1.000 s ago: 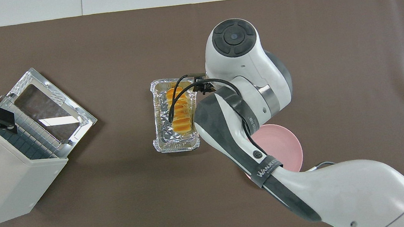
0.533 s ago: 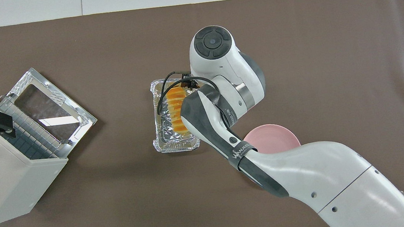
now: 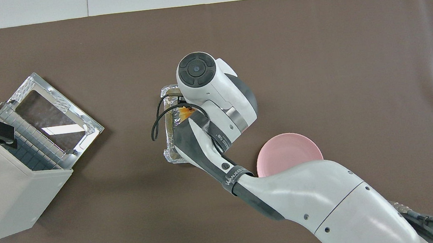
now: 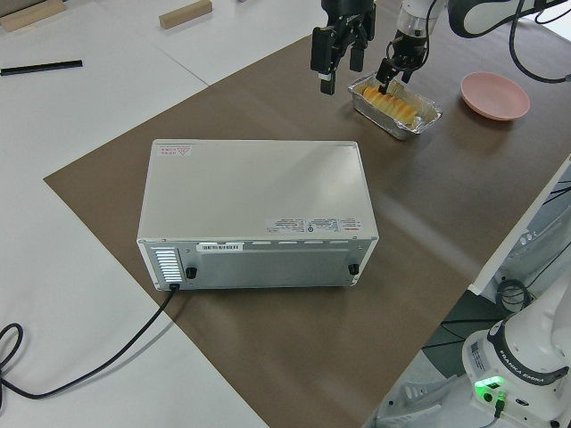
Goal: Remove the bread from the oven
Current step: 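Grasp the edge of the foil tray with the right gripper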
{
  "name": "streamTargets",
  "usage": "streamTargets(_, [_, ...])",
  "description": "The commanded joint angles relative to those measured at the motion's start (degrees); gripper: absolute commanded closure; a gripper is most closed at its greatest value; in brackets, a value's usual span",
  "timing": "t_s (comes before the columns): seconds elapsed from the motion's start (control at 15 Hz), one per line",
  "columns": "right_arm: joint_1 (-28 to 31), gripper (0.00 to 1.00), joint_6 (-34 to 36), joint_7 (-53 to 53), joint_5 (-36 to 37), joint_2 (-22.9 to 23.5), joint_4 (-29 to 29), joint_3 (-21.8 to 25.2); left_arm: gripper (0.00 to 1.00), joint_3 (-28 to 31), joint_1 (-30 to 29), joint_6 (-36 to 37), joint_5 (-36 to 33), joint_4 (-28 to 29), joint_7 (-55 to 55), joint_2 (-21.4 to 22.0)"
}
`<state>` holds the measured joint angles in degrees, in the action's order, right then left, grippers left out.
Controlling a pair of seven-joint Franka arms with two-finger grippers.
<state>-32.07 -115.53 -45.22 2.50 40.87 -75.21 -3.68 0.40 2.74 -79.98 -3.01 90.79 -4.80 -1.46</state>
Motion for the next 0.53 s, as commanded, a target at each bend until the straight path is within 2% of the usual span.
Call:
streamTargets(0.0, [0.25, 0.05, 1.88, -0.40, 2.16, 0.62, 1.46, 0.17, 0.00, -1.01, -0.81, 0.36, 0.98, 0.00, 0.85, 0.59])
streamTargets(0.07, [0.51, 0.21, 1.80, -0.31, 2.33, 0.62, 1.46, 0.08, 0.00, -1.10, -0.81, 0.53, 0.98, -0.17, 0.94, 0.67])
streamTargets(0.13, [0.52, 0.45, 1.63, -0.23, 2.34, 0.62, 1.46, 0.17, 0.00, -1.10, -0.90, 0.36, 0.98, -0.44, 1.02, 0.59])
streamTargets(0.27, [0.60, 1.00, 0.31, -0.14, 2.34, 0.62, 1.38, 0.08, 0.00, -1.10, -0.72, 0.35, 0.98, -1.23, 0.85, 0.15])
streamTargets(0.47, [0.08, 1.00, -1.88, -0.66, 2.34, 0.62, 1.11, 0.17, 0.00, -1.19, -0.72, -1.75, 1.07, 0.78, 0.85, 0.58])
